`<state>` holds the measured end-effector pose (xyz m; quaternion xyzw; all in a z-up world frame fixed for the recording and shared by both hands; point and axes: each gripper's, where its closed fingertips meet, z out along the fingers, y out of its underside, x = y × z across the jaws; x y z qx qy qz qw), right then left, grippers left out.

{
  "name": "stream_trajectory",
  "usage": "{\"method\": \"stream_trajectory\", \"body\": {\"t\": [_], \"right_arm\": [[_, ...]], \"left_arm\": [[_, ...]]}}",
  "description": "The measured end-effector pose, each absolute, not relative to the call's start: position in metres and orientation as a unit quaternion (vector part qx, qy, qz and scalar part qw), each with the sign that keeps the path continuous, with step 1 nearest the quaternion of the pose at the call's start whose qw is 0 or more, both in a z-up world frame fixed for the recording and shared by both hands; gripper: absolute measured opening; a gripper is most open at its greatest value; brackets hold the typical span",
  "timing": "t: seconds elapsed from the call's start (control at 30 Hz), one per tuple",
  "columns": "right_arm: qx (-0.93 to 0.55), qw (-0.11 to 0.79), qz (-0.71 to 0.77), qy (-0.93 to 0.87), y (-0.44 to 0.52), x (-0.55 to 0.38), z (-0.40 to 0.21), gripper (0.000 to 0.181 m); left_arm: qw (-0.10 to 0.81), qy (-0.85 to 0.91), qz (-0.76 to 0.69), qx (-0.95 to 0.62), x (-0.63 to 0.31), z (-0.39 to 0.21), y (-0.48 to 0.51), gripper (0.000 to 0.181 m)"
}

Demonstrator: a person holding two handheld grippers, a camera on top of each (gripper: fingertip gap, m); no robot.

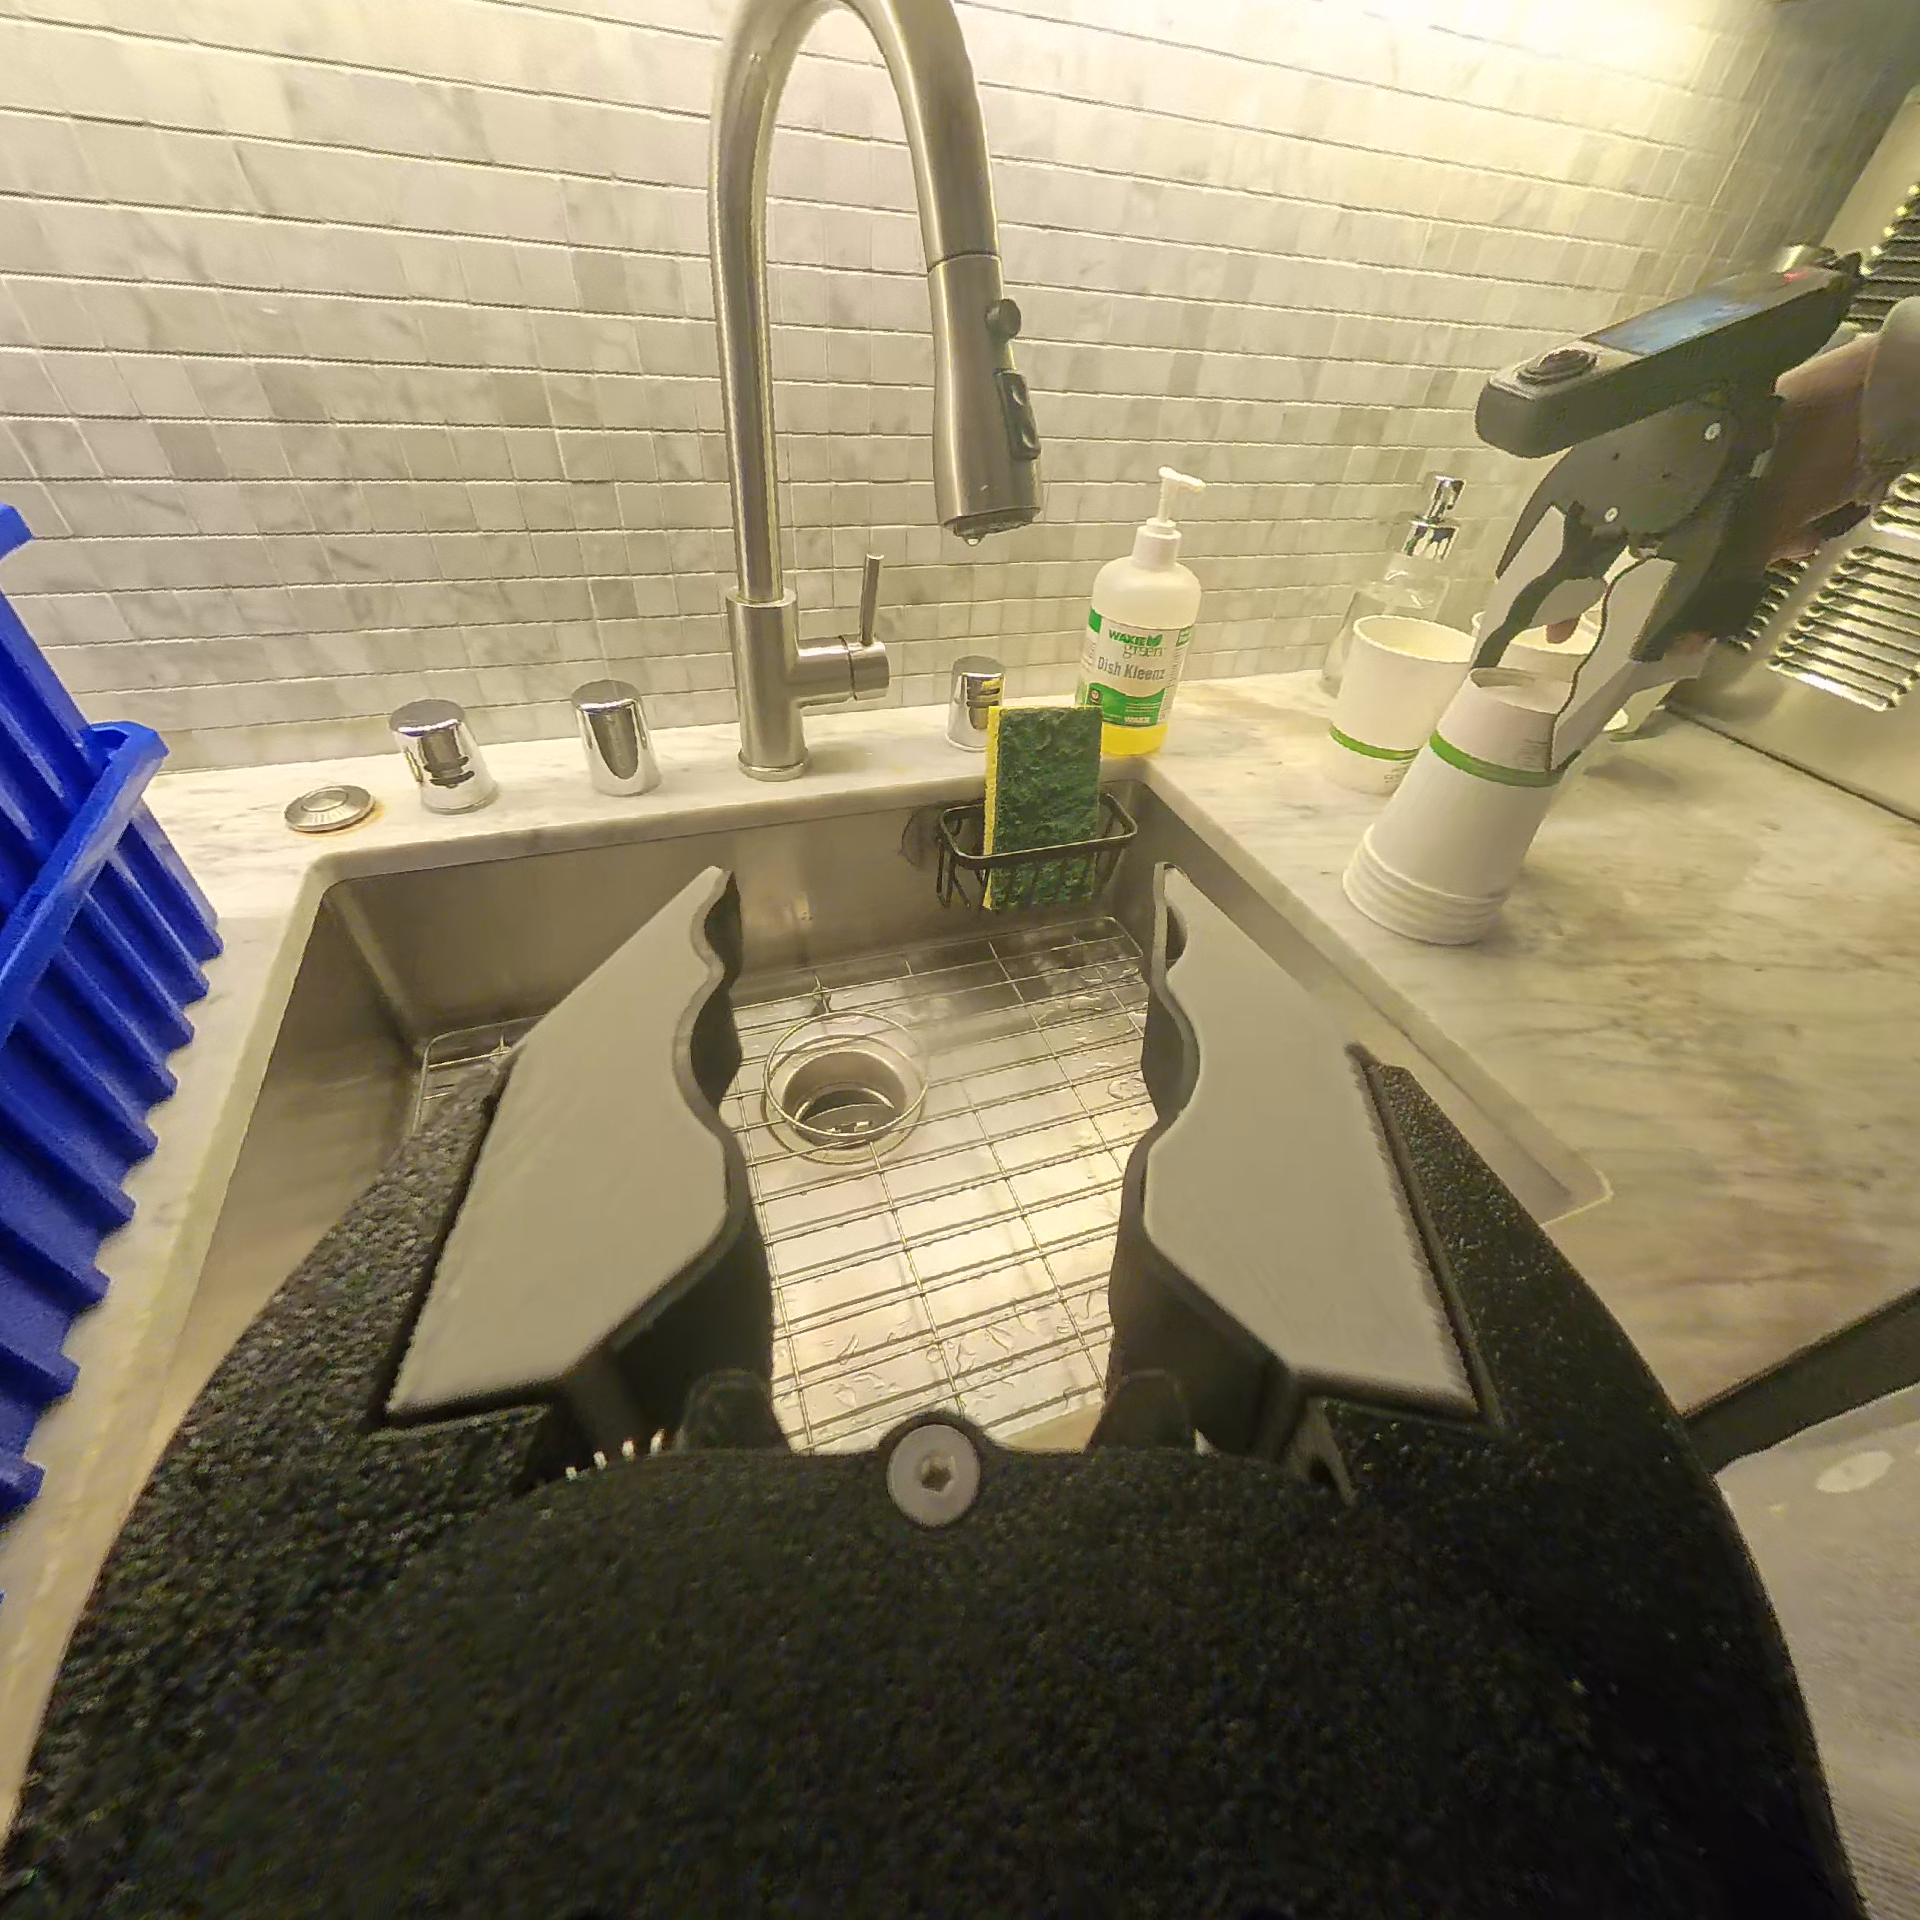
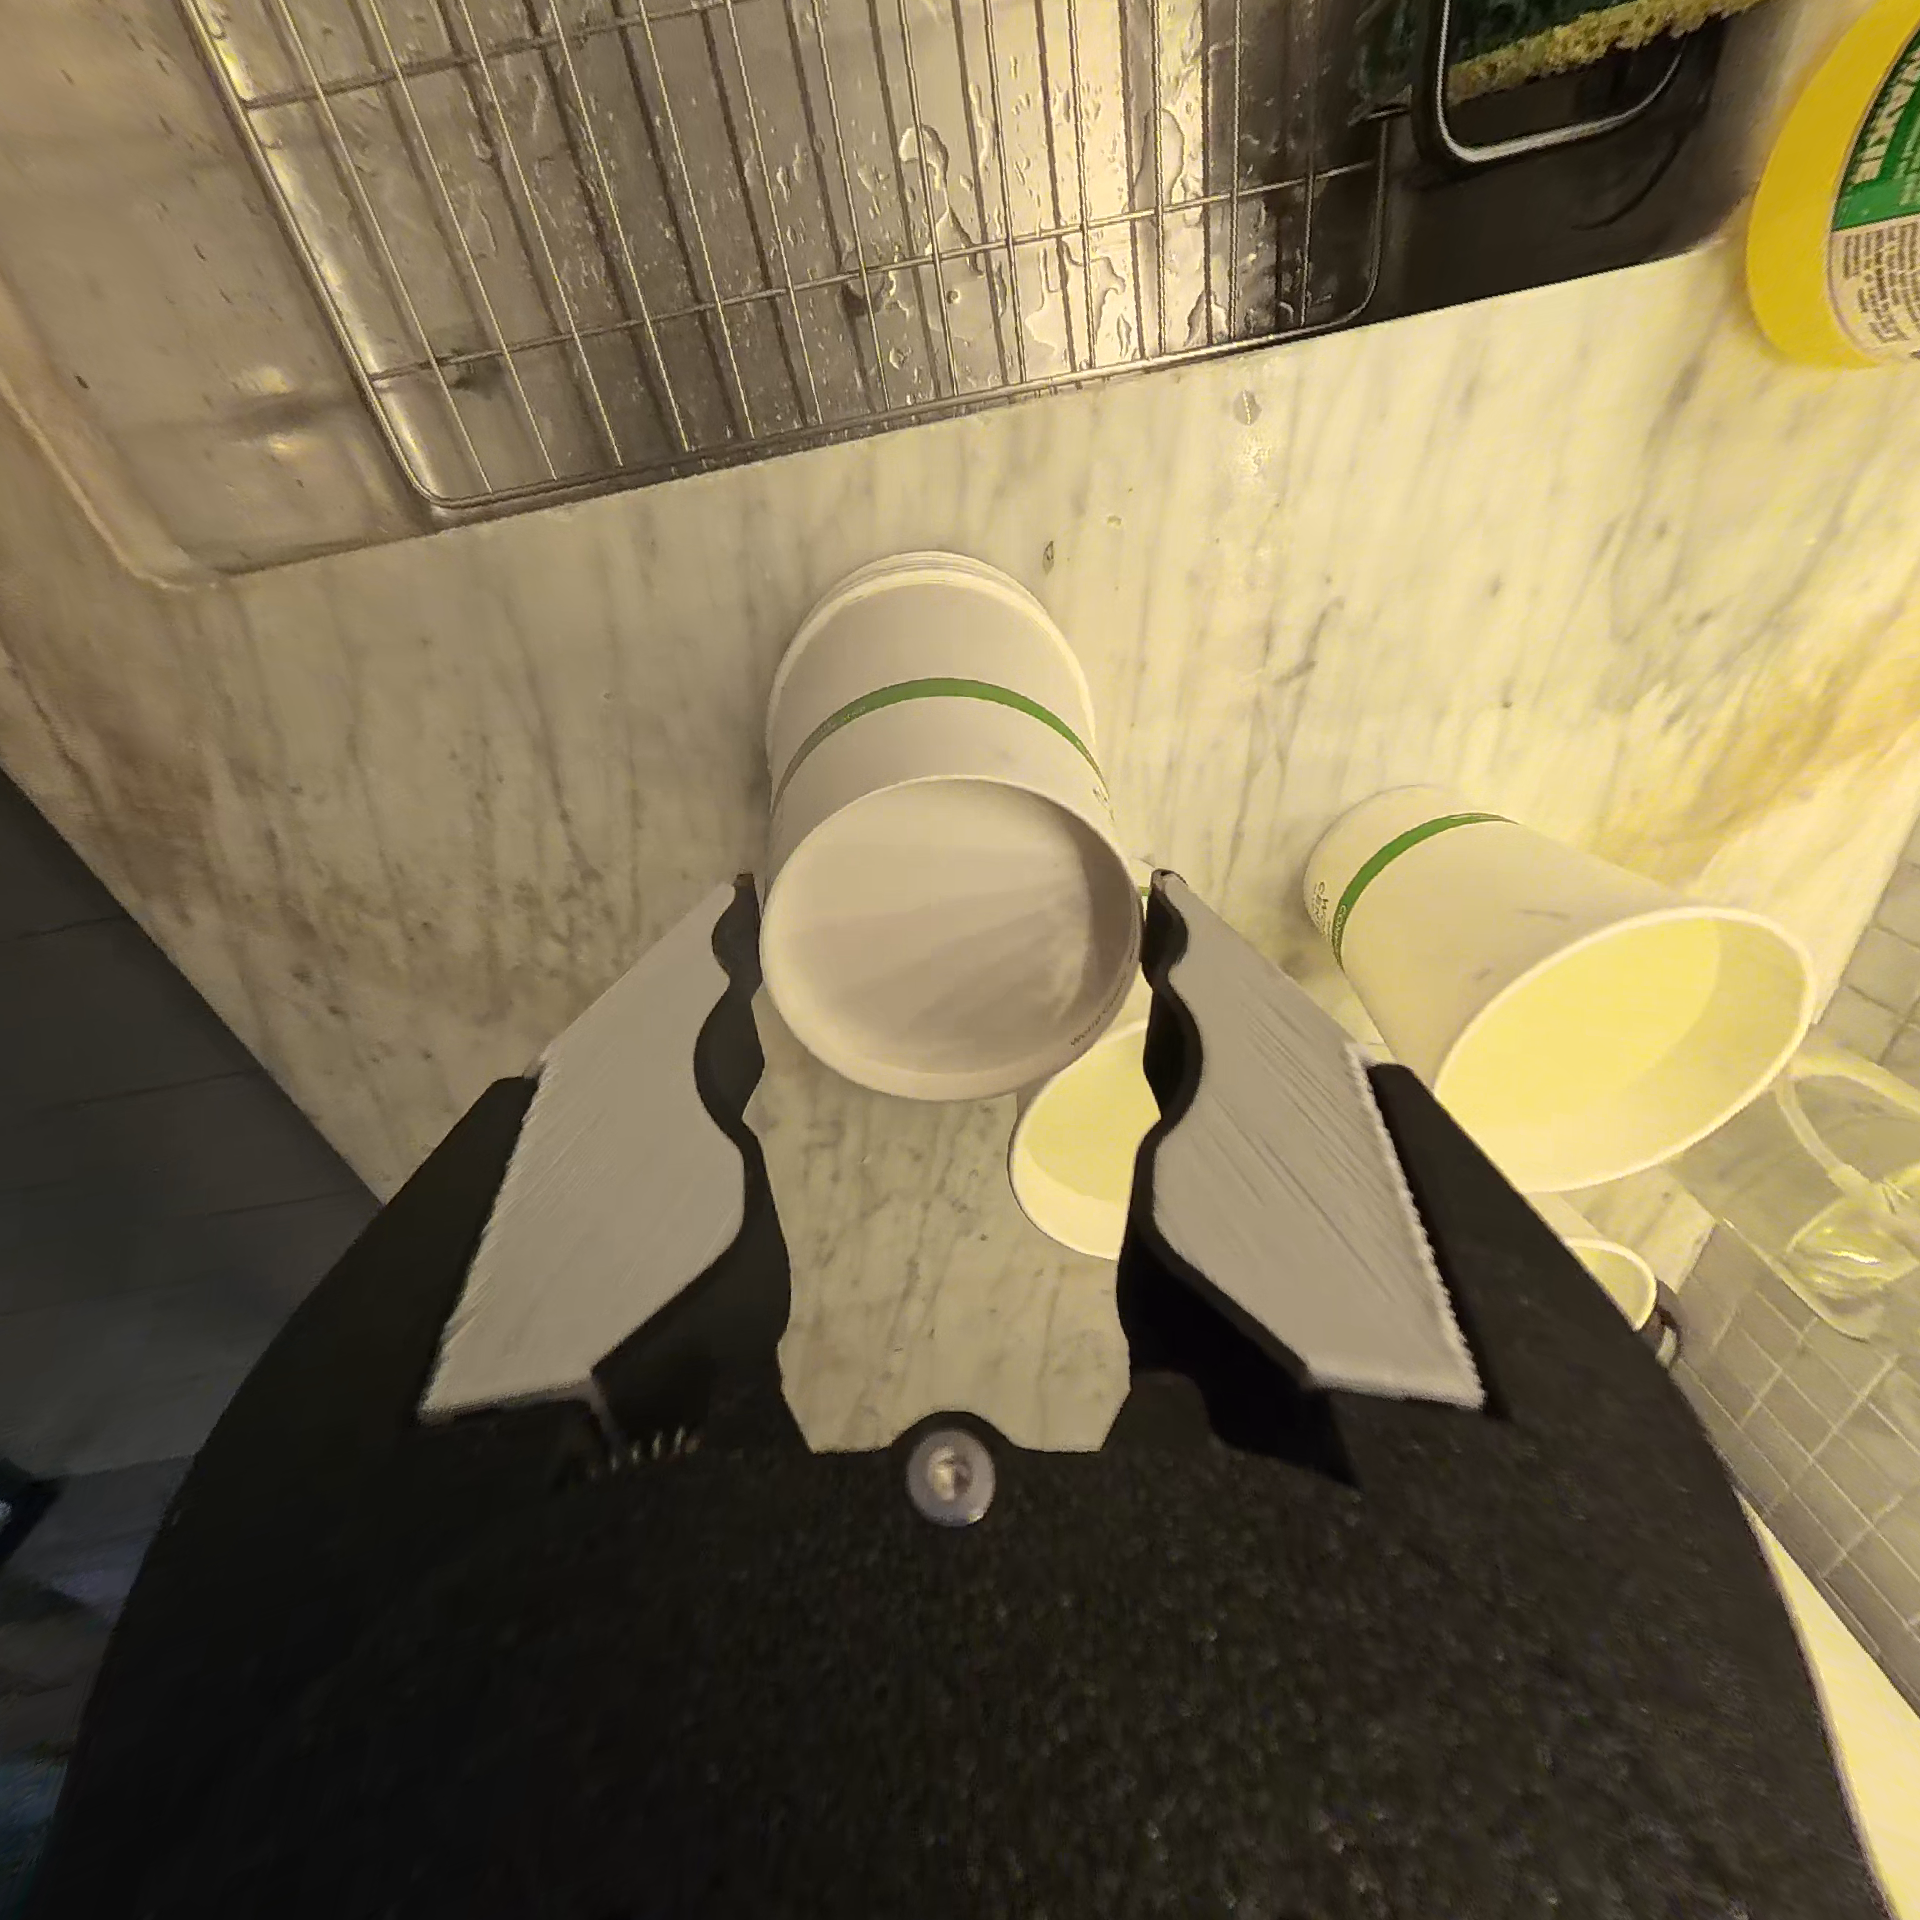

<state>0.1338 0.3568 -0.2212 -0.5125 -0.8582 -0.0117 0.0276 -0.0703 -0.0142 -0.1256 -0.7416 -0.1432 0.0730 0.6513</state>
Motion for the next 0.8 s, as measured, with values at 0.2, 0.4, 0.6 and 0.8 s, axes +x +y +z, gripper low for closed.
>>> {"method": "stream_trajectory", "body": {"t": [0.2, 0.4, 0.6, 0.8], "right_arm": [[-0.516, 0.028, -0.015, -0.856, 0.357, 0.133, -0.216, 0.073], [-0.516, 0.035, -0.021, -0.856, 0.359, 0.133, -0.197, 0.073], [-0.513, 0.045, -0.032, -0.857, 0.358, 0.134, -0.178, 0.073], [-0.504, 0.061, -0.046, -0.860, 0.351, 0.135, -0.154, 0.073]], "left_arm": [[0.650, -0.142, 0.072, -0.743, -0.073, -0.128, -0.017, 0.077], [0.651, -0.141, 0.071, -0.743, -0.075, -0.129, -0.018, 0.077], [0.653, -0.131, 0.070, -0.742, -0.072, -0.128, -0.017, 0.077], [0.653, -0.115, 0.068, -0.746, -0.068, -0.129, -0.017, 0.077]]}}
